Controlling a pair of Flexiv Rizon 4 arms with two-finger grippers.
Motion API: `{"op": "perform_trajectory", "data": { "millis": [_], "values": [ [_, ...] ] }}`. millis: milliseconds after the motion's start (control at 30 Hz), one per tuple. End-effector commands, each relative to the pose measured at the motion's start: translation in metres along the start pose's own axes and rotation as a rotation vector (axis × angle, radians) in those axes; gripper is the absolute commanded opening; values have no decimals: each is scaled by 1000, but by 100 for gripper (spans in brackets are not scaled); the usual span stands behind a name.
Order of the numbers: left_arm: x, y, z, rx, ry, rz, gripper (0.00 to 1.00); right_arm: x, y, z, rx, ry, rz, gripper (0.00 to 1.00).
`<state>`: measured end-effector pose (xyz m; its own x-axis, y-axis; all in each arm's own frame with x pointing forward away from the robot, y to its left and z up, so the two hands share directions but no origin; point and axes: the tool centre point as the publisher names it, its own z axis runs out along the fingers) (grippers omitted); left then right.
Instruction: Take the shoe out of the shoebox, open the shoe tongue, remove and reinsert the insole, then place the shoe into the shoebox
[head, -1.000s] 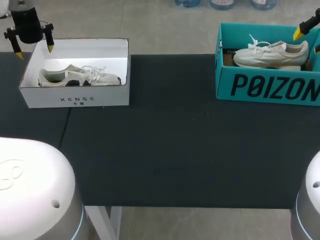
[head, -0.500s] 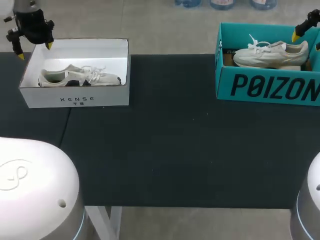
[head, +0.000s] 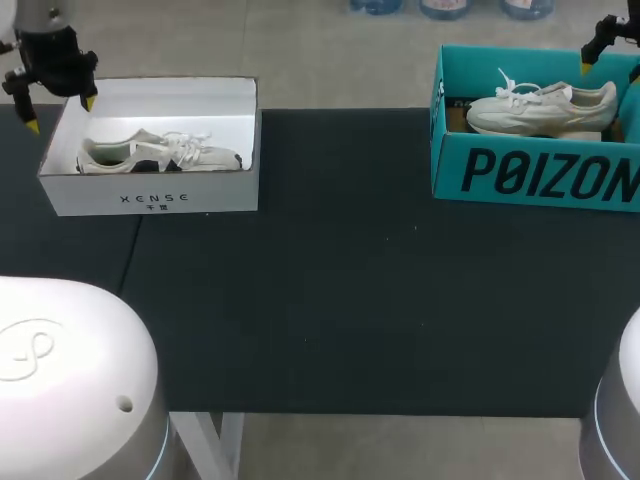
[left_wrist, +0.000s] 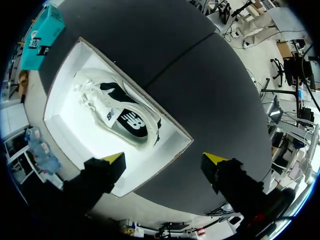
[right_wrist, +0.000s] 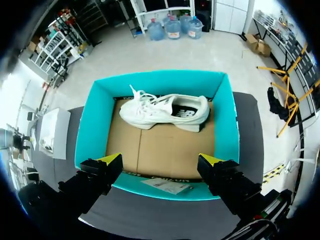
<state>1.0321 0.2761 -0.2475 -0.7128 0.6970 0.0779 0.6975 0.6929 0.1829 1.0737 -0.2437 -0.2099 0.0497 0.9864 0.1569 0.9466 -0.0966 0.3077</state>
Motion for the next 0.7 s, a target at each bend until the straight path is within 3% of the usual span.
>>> {"op": "perform_trajectory", "data": {
  "millis": [33, 700],
  "values": [
    [-1, 0, 2, 6, 10, -3, 100, -7, 48, 23, 112, -52, 38, 100],
    [5, -6, -10, 3, 44, -133, 100, -67, 76, 95, 249, -181, 140, 100]
  ]
}}
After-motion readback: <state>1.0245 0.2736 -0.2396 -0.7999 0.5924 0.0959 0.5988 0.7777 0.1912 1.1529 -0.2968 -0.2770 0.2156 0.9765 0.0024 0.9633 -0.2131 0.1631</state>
